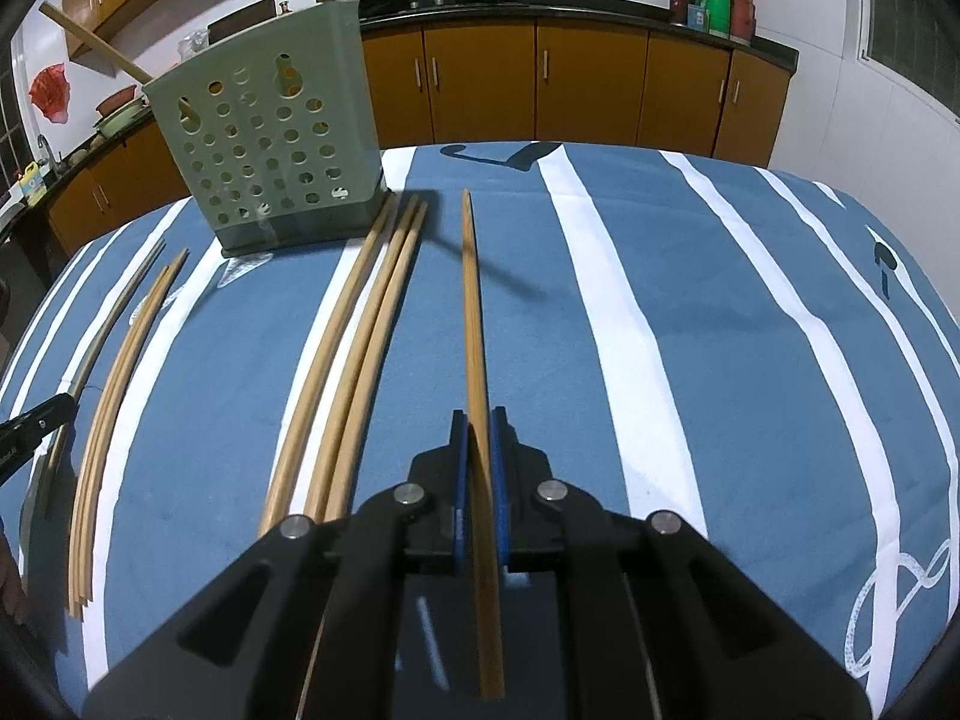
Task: Organize utensils
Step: 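Lower the left tool onto another chopstick and close it while the right tool grasps one too, then raise the left tool's chopstick above the green holder while the right tool carries its chopstick there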
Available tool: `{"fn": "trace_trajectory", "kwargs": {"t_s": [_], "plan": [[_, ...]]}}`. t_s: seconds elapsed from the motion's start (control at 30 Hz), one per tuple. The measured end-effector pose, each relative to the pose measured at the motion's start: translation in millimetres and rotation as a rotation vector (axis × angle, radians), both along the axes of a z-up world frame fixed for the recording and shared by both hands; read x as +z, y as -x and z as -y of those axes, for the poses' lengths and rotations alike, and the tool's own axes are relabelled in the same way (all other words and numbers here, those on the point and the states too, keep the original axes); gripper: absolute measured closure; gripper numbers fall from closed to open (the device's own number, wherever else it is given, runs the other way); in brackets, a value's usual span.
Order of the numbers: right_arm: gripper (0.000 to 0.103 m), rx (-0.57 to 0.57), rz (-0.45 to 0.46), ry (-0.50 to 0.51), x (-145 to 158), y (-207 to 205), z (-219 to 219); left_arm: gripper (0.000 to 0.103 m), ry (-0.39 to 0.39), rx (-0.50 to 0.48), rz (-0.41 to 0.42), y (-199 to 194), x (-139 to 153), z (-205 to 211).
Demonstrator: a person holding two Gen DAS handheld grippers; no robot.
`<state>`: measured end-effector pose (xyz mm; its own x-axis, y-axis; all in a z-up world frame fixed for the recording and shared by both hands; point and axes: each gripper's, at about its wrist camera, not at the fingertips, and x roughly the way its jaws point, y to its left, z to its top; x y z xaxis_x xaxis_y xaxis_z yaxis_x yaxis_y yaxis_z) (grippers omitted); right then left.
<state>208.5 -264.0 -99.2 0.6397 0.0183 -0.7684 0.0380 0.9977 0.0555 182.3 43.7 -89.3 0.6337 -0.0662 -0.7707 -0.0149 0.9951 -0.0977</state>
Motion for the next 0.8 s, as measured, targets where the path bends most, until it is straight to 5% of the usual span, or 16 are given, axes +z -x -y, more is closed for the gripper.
{"fn": "trace_trajectory", "kwargs": {"t_s": [0.8], "plan": [[0.094,0.006,-0.006,-0.016,0,11,2,0.095,-0.045,-0.024,-0.004,5,0,6]]}}
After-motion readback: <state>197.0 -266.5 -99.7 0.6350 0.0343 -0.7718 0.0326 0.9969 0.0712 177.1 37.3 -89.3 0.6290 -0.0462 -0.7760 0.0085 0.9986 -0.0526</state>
